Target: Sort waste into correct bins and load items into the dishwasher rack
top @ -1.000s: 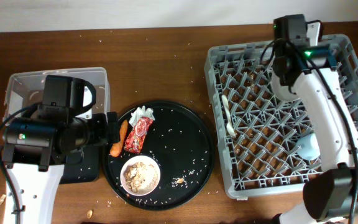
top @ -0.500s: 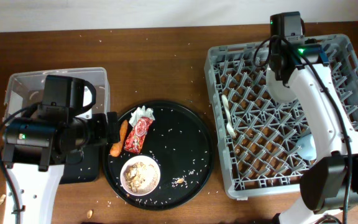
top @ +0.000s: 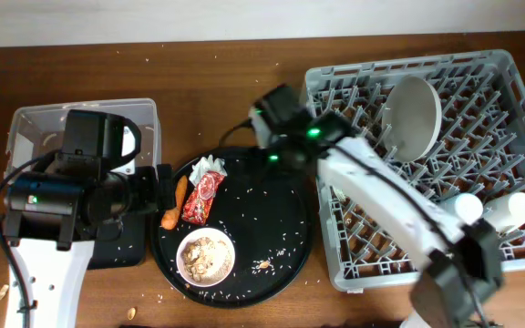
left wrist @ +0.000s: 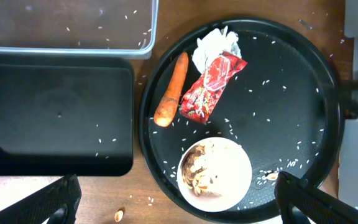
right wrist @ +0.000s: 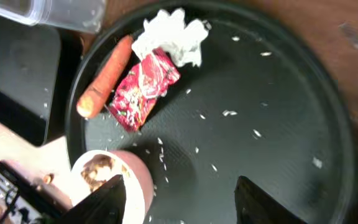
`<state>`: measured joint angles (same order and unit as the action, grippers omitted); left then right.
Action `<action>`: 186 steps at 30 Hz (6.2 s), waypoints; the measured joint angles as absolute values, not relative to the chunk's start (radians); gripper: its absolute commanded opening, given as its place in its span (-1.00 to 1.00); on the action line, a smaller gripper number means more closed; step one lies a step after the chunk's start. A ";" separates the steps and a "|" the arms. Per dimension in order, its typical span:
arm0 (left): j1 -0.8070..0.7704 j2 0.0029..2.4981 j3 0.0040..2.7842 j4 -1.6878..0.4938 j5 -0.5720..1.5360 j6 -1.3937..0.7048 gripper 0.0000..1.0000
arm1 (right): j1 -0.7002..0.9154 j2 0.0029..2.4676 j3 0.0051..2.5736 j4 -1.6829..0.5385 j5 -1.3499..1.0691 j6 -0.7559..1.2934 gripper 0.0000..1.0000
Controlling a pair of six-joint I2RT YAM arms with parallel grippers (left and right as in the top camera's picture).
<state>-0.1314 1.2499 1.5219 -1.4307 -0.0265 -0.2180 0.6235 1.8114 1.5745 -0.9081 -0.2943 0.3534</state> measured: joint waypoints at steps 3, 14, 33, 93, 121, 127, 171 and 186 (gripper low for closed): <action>-0.131 1.250 1.522 -1.431 -0.027 -0.218 0.98 | 0.625 1.881 1.571 -0.878 -0.305 0.414 0.31; -0.277 1.549 1.437 -1.230 0.030 -0.221 0.42 | 0.379 1.030 1.581 -1.019 0.040 0.374 0.97; -0.321 1.974 1.434 -1.066 -0.113 -0.213 -1.00 | 0.379 0.889 1.637 -0.932 0.044 0.146 0.97; -0.001 1.943 1.785 -1.086 -0.311 -0.303 0.63 | 0.379 0.905 1.631 -1.174 0.044 0.130 0.97; -0.281 1.859 1.141 -1.033 -0.238 -0.337 -0.68 | 0.379 0.905 1.631 -1.177 0.040 0.131 0.97; -0.227 1.718 1.326 -1.386 -0.218 -0.470 -0.67 | 0.379 0.905 1.631 -1.175 0.037 0.130 0.97; -0.517 1.455 1.184 -1.164 -0.060 -0.435 -0.99 | 0.379 0.907 1.631 -1.176 0.036 0.131 0.97; 0.902 1.401 0.752 -0.662 1.261 0.164 -1.00 | 0.379 0.908 1.631 -1.174 0.037 0.130 0.97</action>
